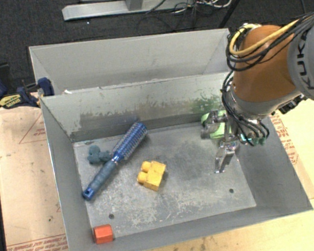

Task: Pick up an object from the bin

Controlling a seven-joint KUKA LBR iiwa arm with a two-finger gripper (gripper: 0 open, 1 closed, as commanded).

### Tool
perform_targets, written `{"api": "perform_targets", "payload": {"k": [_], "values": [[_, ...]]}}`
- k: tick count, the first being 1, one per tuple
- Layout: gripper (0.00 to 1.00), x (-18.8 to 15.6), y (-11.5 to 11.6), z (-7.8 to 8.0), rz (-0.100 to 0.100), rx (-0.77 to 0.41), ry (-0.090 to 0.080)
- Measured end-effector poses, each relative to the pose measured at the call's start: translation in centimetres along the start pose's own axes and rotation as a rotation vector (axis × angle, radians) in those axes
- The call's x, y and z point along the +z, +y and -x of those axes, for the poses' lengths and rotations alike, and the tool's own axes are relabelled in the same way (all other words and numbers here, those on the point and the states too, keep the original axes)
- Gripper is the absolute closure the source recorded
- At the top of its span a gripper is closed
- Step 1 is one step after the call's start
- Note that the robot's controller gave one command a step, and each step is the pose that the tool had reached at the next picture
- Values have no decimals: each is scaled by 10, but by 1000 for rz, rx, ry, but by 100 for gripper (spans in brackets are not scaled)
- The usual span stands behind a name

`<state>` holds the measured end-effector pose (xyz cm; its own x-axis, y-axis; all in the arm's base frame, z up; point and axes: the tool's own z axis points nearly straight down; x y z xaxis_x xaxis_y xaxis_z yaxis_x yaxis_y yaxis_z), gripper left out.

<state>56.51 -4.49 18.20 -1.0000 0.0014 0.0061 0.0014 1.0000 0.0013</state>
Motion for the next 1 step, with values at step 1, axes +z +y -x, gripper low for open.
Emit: {"api": "perform_targets", "payload": {"k": [1], "values": [[0,-23,48,77,1,-74,-16]]}}
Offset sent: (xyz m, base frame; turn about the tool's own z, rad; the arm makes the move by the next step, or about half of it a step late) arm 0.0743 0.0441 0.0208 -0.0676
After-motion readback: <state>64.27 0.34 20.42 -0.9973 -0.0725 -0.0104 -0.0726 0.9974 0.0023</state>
